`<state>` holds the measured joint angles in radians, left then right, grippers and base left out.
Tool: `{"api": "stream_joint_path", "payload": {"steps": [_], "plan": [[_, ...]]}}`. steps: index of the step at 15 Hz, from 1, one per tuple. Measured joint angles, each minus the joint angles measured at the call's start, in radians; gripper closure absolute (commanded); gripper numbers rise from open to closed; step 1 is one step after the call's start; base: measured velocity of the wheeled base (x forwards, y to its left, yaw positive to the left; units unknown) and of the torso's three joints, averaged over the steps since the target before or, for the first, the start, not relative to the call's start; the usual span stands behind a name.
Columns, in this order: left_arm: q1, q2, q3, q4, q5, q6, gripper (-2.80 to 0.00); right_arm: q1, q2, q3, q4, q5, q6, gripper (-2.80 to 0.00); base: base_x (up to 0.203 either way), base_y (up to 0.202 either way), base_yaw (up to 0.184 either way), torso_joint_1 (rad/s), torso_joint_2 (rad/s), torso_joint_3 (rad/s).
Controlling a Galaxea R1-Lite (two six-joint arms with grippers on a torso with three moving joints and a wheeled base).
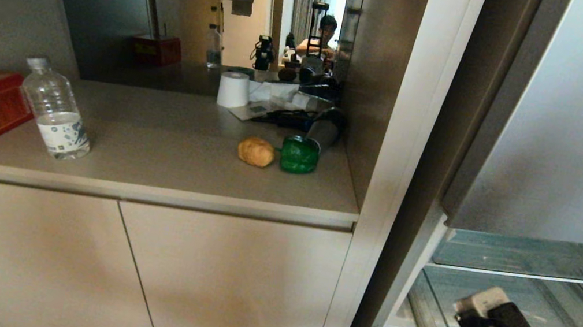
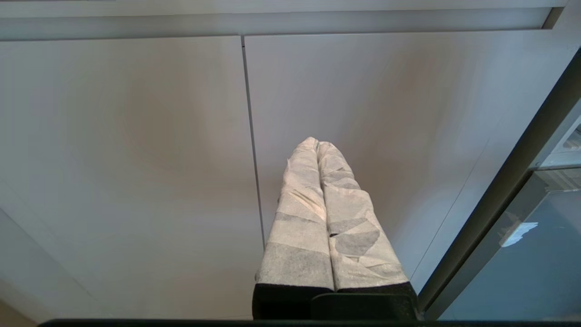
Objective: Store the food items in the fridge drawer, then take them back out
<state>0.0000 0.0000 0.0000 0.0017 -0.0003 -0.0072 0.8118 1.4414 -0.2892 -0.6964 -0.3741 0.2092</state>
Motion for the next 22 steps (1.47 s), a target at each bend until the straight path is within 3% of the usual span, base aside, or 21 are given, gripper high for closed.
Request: {"api": "stream_joint_path", "payload": {"steps": [2,4,8,9,11,14,18,22], "plan": [[0.000,0.000,0.000,0.000,0.000,0.000,0.00,-0.171,-0.017,0.062,-0.062,0.013,0.025,0.00,0.000,0.000,0.000,0.000,0.00,0.000],[0.000,0.000,0.000,0.000,0.000,0.000,0.00,-0.492,-0.024,0.120,-0.138,0.095,0.005,0.00,0.000,0.000,0.000,0.000,0.00,0.000],[0.000,0.000,0.000,0.000,0.000,0.000,0.00,-1.198,-0.089,0.202,-0.215,0.337,-0.065,0.00,0.000,0.000,0.000,0.000,0.00,0.000],[0.000,0.000,0.000,0.000,0.000,0.000,0.00,-1.343,-0.120,0.226,-0.228,0.392,-0.085,0.00,0.000,0.000,0.000,0.000,0.00,0.000],[0.000,0.000,0.000,0.000,0.000,0.000,0.00,-1.526,-0.204,0.271,-0.236,0.478,-0.115,0.00,0.000,0.000,0.000,0.000,0.00,0.000],[0.000,0.000,0.000,0.000,0.000,0.000,0.00,-1.596,-0.306,0.287,-0.199,0.528,-0.129,0.00,0.000,0.000,0.000,0.000,0.00,0.000],[0.000,0.000,0.000,0.000,0.000,0.000,0.00,-1.606,-0.278,0.289,-0.138,0.545,-0.066,0.00,0.000,0.000,0.000,0.000,0.00,0.000],[0.000,0.000,0.000,0.000,0.000,0.000,0.00,-1.606,-0.205,0.285,-0.138,0.570,-0.072,0.00,0.000,0.000,0.000,0.000,0.00,0.000]]}}
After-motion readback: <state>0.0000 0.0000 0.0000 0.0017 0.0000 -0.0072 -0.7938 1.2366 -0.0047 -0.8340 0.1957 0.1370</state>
